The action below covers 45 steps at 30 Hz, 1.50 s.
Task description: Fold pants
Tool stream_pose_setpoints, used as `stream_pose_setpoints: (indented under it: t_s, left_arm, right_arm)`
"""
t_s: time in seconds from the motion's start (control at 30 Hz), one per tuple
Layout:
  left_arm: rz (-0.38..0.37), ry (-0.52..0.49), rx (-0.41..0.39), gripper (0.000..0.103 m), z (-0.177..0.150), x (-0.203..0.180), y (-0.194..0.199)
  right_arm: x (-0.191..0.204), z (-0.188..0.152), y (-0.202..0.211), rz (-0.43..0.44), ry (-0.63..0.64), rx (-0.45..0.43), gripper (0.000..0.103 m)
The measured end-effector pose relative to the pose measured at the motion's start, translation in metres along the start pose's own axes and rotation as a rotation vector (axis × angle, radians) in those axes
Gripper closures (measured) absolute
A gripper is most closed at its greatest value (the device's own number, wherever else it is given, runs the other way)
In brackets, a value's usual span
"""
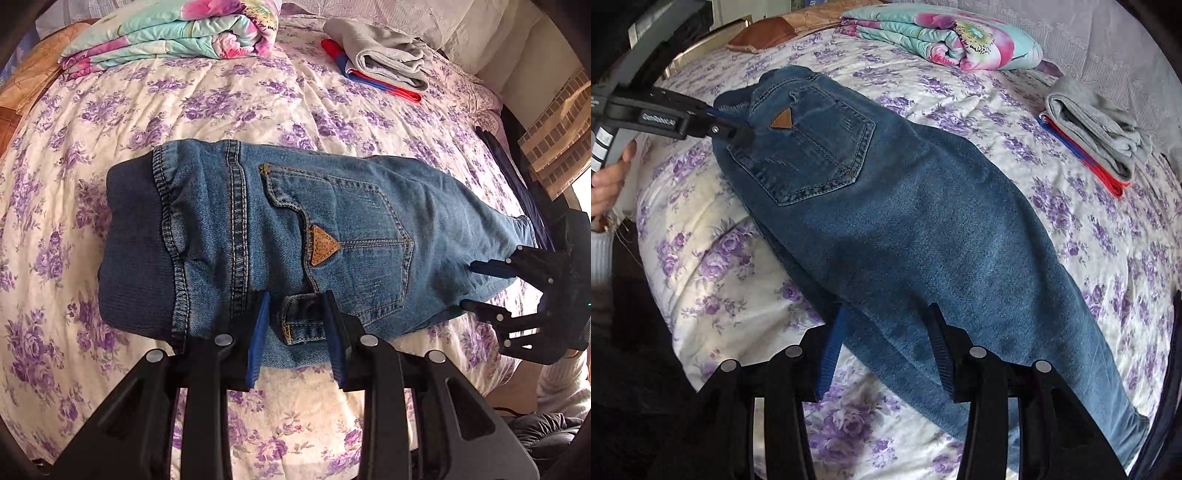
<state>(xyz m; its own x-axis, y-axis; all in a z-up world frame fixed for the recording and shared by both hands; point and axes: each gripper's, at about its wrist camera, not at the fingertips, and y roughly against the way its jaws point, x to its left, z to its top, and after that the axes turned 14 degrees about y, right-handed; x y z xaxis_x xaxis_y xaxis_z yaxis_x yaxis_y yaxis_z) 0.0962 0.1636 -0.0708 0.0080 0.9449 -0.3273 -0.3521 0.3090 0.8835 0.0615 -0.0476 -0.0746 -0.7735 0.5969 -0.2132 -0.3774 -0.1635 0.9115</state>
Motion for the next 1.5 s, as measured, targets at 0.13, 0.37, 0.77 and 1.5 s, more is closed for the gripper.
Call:
stream_pose_setpoints:
  t_s: [0.13, 0.37, 0.77, 1.5]
  left_arm:
    - [0.012, 0.007, -0.033, 0.074, -0.008, 0.003, 0.015]
    - [0.121, 0.064, -0.001, 0.101, -0.012, 0.022, -0.003]
    - [0.062, -0.016, -0.131, 0.099, -0.019, -0.026, 0.051]
    - [-0.044, -0.104, 0.075, 0.085, -0.030, -0.090, -0.058]
  right_arm:
    - [0.004, 0.003, -0.013, 0.018, 0.009, 0.011, 0.097]
    - [0.007, -0.001, 0.005, 0.146, -0.071, -0.043, 0.099]
    - [-0.033, -0.015, 0.046, 0.317, -0.246, -0.180, 0.064]
    - [-0.133, 0.090, -0.057, 0.388, -0.112, -0.010, 0.054]
